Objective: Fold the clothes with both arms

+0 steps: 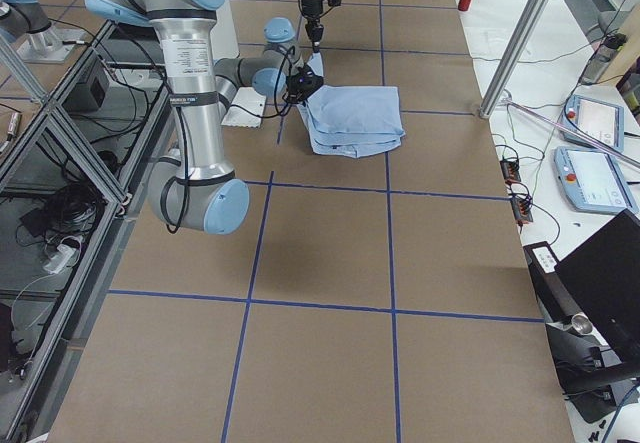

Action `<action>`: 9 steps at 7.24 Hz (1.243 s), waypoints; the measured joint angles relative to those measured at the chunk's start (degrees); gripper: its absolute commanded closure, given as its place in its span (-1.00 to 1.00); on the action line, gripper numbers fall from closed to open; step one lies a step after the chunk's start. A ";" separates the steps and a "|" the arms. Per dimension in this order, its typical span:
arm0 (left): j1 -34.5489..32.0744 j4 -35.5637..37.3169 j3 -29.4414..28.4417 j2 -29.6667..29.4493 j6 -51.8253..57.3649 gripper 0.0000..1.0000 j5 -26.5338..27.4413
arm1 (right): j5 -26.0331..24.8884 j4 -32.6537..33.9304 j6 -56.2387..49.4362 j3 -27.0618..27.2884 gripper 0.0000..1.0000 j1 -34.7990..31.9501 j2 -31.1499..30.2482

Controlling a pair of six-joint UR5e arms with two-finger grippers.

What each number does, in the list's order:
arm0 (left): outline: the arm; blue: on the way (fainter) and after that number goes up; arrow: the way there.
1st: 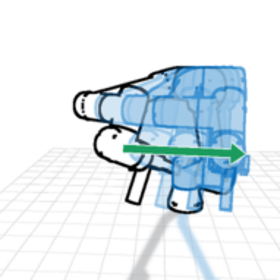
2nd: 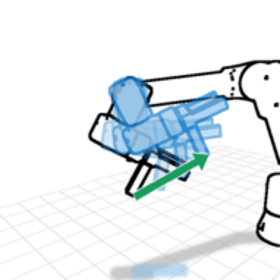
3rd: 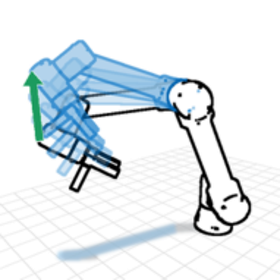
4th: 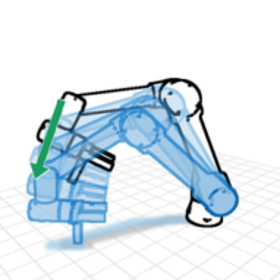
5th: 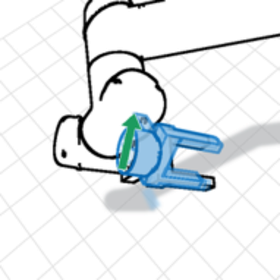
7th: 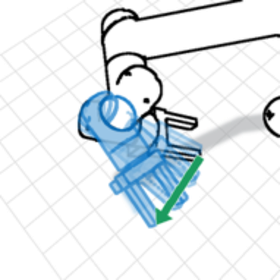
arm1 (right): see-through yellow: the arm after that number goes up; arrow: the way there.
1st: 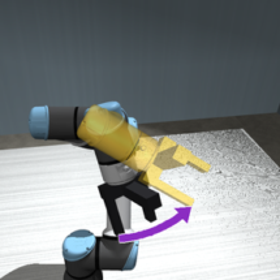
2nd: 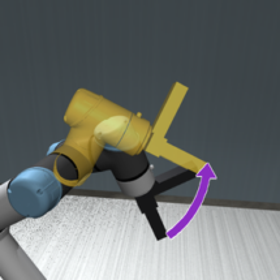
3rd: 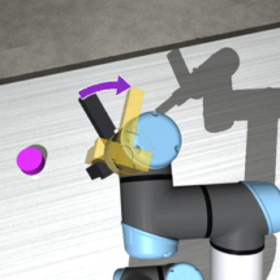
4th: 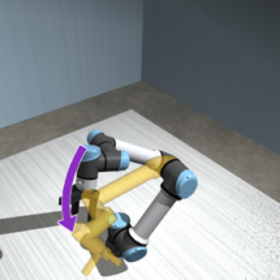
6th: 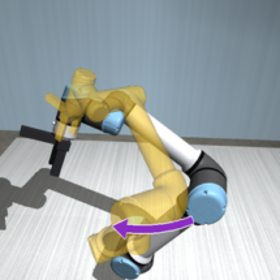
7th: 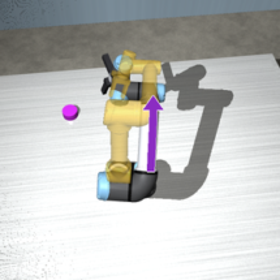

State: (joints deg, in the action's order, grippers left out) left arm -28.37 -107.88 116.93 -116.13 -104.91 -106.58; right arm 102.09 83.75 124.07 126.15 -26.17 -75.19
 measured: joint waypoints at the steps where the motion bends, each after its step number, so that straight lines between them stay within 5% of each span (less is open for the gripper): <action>1: -4.49 -0.06 -3.57 -2.43 2.44 1.00 -1.25 | 3.79 1.40 -1.90 -5.18 1.00 -5.48 5.36; 6: -12.21 -5.39 -19.37 -9.09 10.70 1.00 -2.34 | 6.86 1.60 -14.54 -28.30 1.00 -15.60 20.71; 7: -13.10 -6.91 -23.23 -10.61 12.79 0.80 -2.23 | 6.90 1.40 -18.51 -32.96 0.12 -16.09 23.20; 8: -14.33 -10.19 -29.77 -12.69 15.66 -0.53 -1.31 | 6.95 -0.51 -23.98 -38.86 -0.99 -16.83 25.62; 9: -15.87 -15.06 -37.20 -14.30 20.61 -1.00 0.66 | 6.97 -6.26 -31.58 -46.90 -1.00 -18.24 27.78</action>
State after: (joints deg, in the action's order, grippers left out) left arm -44.24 -122.94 79.73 -130.43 -84.30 -105.92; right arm 109.06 77.50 92.49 79.25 -44.42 -47.42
